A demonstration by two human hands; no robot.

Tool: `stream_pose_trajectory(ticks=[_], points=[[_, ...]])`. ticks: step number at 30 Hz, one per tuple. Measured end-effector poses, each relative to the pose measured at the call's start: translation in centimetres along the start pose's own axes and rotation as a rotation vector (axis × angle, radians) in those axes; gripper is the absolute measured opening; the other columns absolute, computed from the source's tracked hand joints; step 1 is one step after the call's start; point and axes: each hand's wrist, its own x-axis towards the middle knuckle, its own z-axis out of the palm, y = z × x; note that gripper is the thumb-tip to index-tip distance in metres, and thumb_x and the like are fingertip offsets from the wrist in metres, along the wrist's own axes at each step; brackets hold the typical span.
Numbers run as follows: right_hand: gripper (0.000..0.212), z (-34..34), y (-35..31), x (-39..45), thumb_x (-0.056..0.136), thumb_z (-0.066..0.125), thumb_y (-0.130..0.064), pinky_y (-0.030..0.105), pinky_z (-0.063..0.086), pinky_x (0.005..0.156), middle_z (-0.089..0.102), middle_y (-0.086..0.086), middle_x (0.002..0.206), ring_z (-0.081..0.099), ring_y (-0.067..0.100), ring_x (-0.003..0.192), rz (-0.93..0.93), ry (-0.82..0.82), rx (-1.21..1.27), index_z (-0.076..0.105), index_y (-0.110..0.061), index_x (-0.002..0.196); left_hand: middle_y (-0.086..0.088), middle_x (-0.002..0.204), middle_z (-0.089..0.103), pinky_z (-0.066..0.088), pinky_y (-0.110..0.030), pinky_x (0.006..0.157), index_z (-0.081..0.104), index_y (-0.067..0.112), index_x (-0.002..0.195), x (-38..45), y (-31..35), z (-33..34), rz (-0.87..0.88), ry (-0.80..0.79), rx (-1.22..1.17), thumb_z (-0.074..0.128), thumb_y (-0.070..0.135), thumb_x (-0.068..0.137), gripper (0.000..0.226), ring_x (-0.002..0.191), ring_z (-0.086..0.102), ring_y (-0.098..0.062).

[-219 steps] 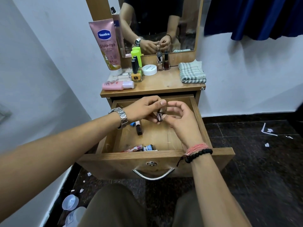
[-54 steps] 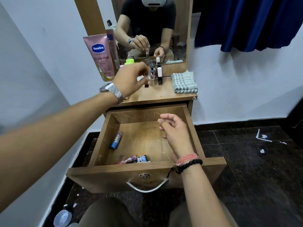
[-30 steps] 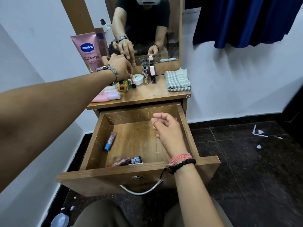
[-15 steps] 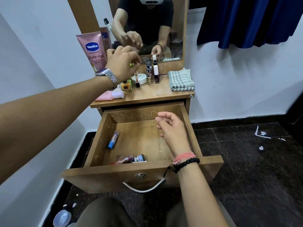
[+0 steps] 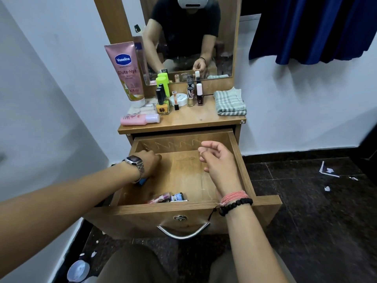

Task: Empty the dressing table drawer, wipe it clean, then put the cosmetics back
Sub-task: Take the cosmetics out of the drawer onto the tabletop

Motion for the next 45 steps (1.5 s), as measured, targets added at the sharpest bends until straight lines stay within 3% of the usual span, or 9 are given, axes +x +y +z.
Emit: stream_pose_trajectory(ticks=[5, 9, 12, 15, 25, 29, 45], points=[[0.010, 0.2, 0.0, 0.1, 0.091, 0.060, -0.022, 0.031, 0.051, 0.077, 0.068, -0.004, 0.104, 0.063, 0.013, 0.093, 0.004, 0.004, 0.010, 0.062, -0.032, 0.092, -0.003, 0.104, 0.063, 0.051, -0.026, 0.069, 0.061, 0.020, 0.110, -0.6, 0.9, -2.3, 0.079, 0.083, -0.178, 0.059, 0.026, 0.090, 0.022, 0.087, 0.061, -0.017], [0.010, 0.2, 0.1, 0.2, 0.090, 0.060, -0.021, 0.030, 0.050, 0.076, 0.068, -0.002, 0.103, 0.062, 0.012, 0.090, 0.004, 0.004, 0.024, 0.063, -0.031, 0.093, 0.009, 0.090, 0.061, 0.042, -0.014, 0.063, 0.064, 0.023, 0.097, -1.8, 0.5, -9.1, 0.145, 0.342, -0.450, 0.071, 0.024, 0.081, 0.017, 0.083, 0.057, -0.007], [0.010, 0.2, 0.0, 0.1, 0.091, 0.060, -0.021, 0.031, 0.050, 0.076, 0.068, -0.001, 0.104, 0.061, 0.011, 0.089, 0.002, 0.003, 0.026, 0.062, -0.031, 0.093, 0.006, 0.090, 0.060, 0.045, -0.018, 0.065, 0.067, 0.018, 0.099, -1.9, -0.9, -13.9, 0.154, 0.580, -0.502, 0.071, 0.018, 0.081, 0.018, 0.076, 0.053, -0.006], [0.011, 0.0, -0.1, 0.0, 0.092, 0.059, -0.021, 0.032, 0.051, 0.078, 0.067, -0.001, 0.105, 0.062, 0.011, 0.091, -0.002, -0.002, 0.019, 0.062, -0.032, 0.092, 0.002, 0.095, 0.063, 0.048, -0.023, 0.067, 0.065, 0.016, 0.104, -0.3, -2.0, -16.5, 0.130, 0.667, -0.520, 0.071, 0.018, 0.081, 0.024, 0.078, 0.059, -0.010], [0.012, 0.0, 0.1, 0.2, 0.091, 0.059, -0.020, 0.029, 0.050, 0.076, 0.068, -0.003, 0.104, 0.062, 0.011, 0.090, 0.010, 0.011, 0.050, 0.062, -0.032, 0.091, -0.003, 0.102, 0.067, 0.046, -0.033, 0.076, 0.045, 0.016, 0.128, 5.6, -2.1, -17.9, 0.017, 0.643, -0.509, 0.077, 0.020, 0.075, 0.062, 0.093, 0.061, -0.021], [0.012, -0.1, 0.1, 0.2, 0.091, 0.059, -0.020, 0.030, 0.051, 0.078, 0.068, -0.003, 0.105, 0.062, 0.011, 0.092, 0.015, 0.012, 0.059, 0.062, -0.032, 0.092, 0.003, 0.103, 0.068, 0.038, -0.042, 0.089, 0.045, 0.023, 0.128, 7.3, -2.1, -17.5, -0.070, 0.628, -0.394, 0.076, 0.031, 0.075, 0.062, 0.107, 0.058, -0.025], [0.011, -0.1, 0.0, 0.2, 0.091, 0.059, -0.021, 0.027, 0.050, 0.071, 0.067, -0.005, 0.104, 0.061, 0.008, 0.083, 0.022, 0.003, 0.058, 0.062, -0.032, 0.094, 0.005, 0.102, 0.067, 0.027, -0.043, 0.095, 0.047, 0.026, 0.125, 9.7, -2.2, -16.5, -0.110, 0.605, -0.379, 0.072, 0.032, 0.079, 0.052, 0.108, 0.056, -0.023]])
